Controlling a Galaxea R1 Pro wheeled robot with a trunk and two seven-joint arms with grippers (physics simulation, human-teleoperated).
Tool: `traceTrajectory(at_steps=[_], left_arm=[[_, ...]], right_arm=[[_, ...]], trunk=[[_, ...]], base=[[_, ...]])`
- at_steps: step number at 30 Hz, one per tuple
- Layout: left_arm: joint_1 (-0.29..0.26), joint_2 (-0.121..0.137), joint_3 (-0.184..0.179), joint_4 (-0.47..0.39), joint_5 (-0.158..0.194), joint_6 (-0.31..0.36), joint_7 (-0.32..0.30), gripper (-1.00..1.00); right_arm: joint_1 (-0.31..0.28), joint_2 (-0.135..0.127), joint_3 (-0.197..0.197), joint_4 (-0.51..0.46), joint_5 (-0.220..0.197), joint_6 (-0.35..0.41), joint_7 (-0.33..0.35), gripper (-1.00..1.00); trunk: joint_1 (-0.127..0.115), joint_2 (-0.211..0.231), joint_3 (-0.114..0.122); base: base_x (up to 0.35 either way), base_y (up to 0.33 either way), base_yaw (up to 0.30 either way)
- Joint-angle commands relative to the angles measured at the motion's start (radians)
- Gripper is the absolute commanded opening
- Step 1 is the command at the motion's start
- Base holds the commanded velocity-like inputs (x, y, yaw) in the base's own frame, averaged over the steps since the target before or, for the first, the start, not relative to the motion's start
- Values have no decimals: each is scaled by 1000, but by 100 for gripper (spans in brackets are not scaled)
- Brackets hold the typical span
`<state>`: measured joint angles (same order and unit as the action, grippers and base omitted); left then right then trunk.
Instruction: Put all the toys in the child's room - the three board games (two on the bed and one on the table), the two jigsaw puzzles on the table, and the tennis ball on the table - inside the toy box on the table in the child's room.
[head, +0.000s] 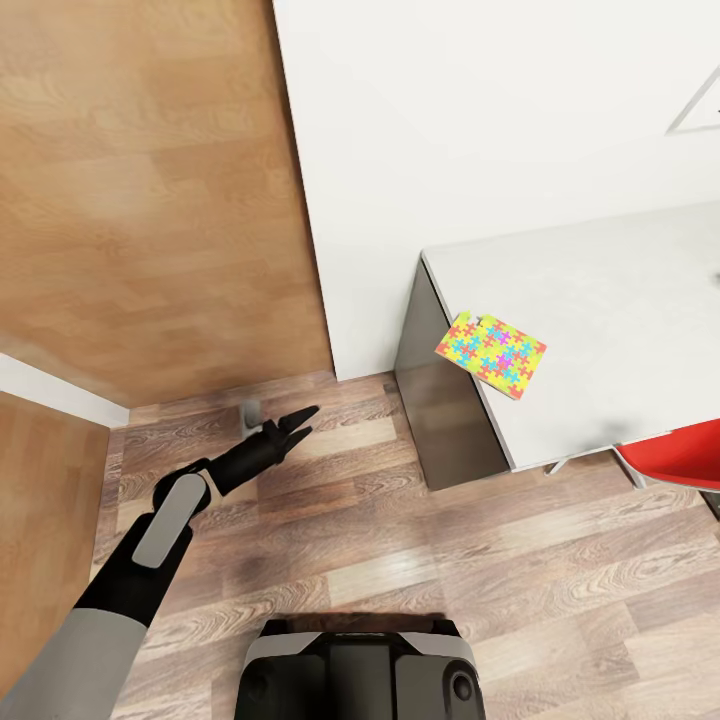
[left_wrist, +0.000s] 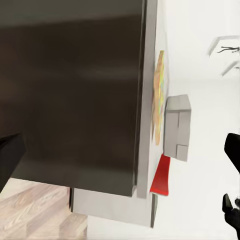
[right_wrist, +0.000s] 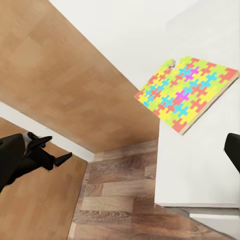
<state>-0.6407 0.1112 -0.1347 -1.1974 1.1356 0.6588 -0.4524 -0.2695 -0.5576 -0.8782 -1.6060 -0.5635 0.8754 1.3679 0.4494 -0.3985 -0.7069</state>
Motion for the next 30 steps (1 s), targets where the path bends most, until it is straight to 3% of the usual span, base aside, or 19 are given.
traceTrajectory(at_steps=[1, 14, 30], left_arm=[[-7, 1, -4, 1, 7, 13, -1, 100], [-36, 7, -11, 4, 14, 42, -7, 100], [-70, -2, -30, 30, 11, 48, -43, 100]], right_arm=[[7, 8, -6, -2, -3, 4, 6, 100], [27, 36, -15, -8, -3, -12, 17, 100], [28, 41, -13, -8, 0, -16, 13, 100]], trunk=[[1, -1, -1], [1, -1, 0], [1, -1, 6]], base=[[0, 0, 0], [0, 0, -41], [0, 0, -217]])
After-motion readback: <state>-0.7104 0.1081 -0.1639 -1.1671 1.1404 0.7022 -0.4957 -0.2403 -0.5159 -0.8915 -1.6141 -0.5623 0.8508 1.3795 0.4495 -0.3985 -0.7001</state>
